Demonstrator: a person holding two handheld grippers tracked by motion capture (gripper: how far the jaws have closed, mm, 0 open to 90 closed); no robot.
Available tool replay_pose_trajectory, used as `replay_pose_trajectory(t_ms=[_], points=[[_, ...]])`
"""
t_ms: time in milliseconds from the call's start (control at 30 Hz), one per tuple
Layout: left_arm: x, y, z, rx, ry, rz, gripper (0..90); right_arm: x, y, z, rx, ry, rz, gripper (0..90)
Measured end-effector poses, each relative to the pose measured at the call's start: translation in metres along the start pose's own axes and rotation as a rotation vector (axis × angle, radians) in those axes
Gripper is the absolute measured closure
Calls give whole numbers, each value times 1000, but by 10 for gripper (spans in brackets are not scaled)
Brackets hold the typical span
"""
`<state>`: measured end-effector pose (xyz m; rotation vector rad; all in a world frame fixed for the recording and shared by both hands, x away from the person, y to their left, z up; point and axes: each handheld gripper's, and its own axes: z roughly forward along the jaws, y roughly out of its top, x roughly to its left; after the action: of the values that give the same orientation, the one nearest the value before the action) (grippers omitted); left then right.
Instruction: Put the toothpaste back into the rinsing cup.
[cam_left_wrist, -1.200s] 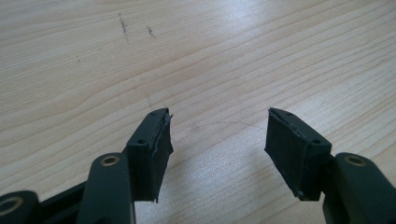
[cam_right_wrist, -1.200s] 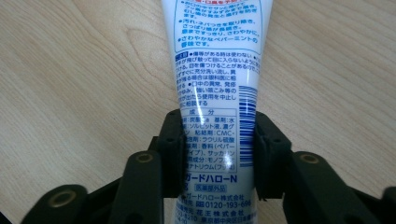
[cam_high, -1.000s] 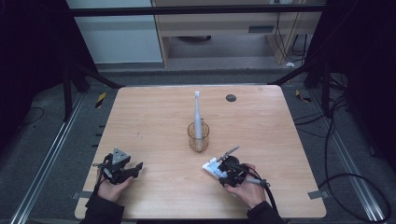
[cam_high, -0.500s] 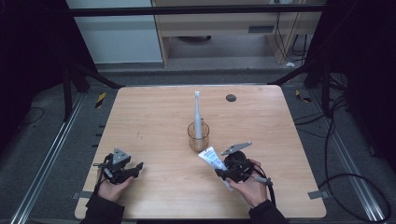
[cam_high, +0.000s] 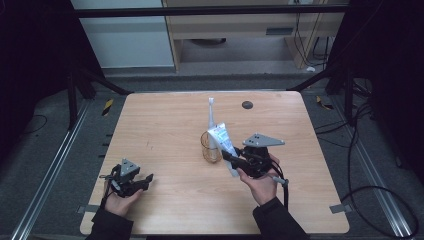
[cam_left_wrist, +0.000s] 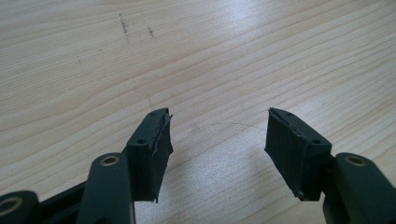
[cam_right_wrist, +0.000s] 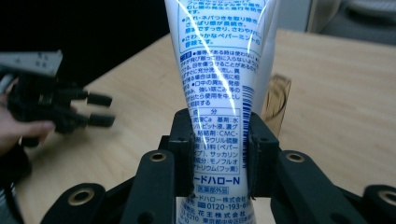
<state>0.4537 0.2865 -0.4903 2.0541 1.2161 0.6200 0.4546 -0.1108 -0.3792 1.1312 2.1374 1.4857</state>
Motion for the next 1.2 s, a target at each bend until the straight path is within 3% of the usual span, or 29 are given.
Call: replay_pose_trajectory(t_ms=[267,433,800,933,1200], points=[[0,0,0,-2,-1,-2,393,-6,18,14,-200,-59,33,691],[1,0,1,1,-2,-3,392,-11,24,26,-265,-97,34,691],[1,0,2,4,-2,-1,392,-23,22,56,-366,-88,79,690],[1,0,2,6,-2,-1,393,-27,20,68,-380,-100,51,689],[1,0,3,9,1,1,393,-30,11,84,-418,-96,50,688]])
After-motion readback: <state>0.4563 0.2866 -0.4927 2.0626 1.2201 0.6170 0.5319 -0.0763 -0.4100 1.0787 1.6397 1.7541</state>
